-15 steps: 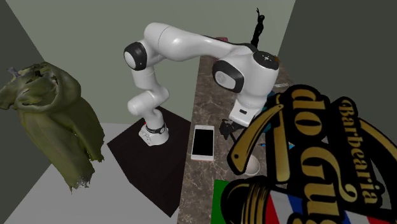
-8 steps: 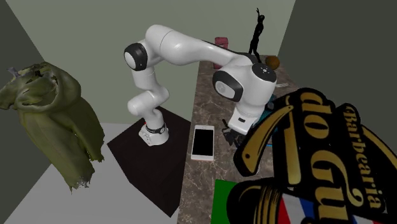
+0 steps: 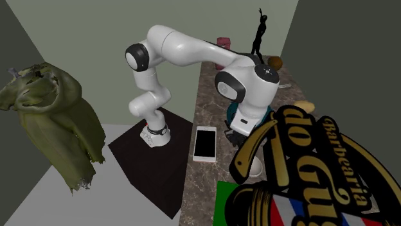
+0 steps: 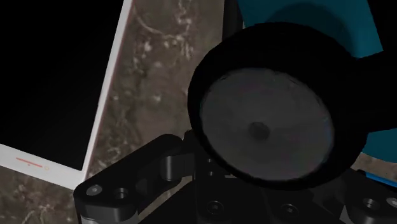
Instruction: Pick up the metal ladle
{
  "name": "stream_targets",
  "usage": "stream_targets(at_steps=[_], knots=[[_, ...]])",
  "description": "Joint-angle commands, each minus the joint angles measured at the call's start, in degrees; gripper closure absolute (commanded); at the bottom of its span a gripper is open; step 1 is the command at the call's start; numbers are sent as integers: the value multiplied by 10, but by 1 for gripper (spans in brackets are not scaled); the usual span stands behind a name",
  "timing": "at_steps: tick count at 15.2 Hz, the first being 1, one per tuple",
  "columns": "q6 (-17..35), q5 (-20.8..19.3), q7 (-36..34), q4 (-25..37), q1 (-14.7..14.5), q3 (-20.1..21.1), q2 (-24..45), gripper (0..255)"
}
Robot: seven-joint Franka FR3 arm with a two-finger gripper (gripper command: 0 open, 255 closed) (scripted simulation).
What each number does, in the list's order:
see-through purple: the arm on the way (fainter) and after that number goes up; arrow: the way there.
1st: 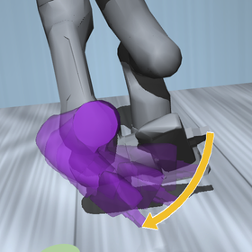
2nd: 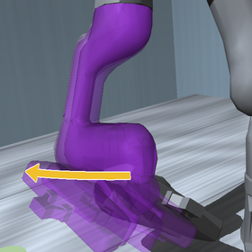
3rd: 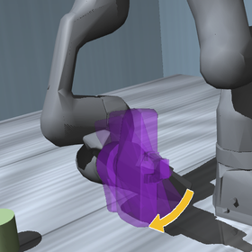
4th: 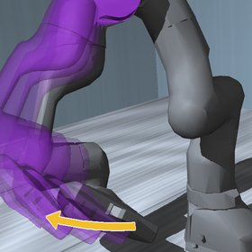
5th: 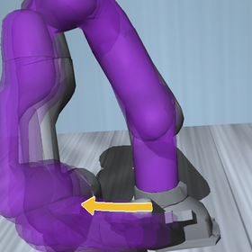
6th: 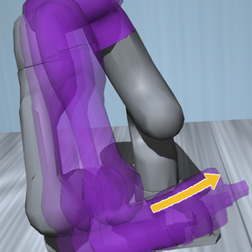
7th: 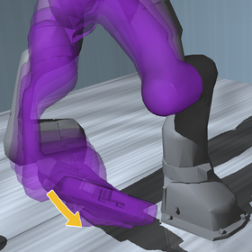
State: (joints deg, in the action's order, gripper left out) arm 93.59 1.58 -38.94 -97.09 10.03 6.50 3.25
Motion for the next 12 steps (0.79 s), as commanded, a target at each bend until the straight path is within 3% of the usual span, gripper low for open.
stream_targets(at_steps=[1, 12], knots=[[-6, 0, 1, 8, 1, -1, 2, 255], [-95, -1, -3, 111, 0, 0, 16, 255]])
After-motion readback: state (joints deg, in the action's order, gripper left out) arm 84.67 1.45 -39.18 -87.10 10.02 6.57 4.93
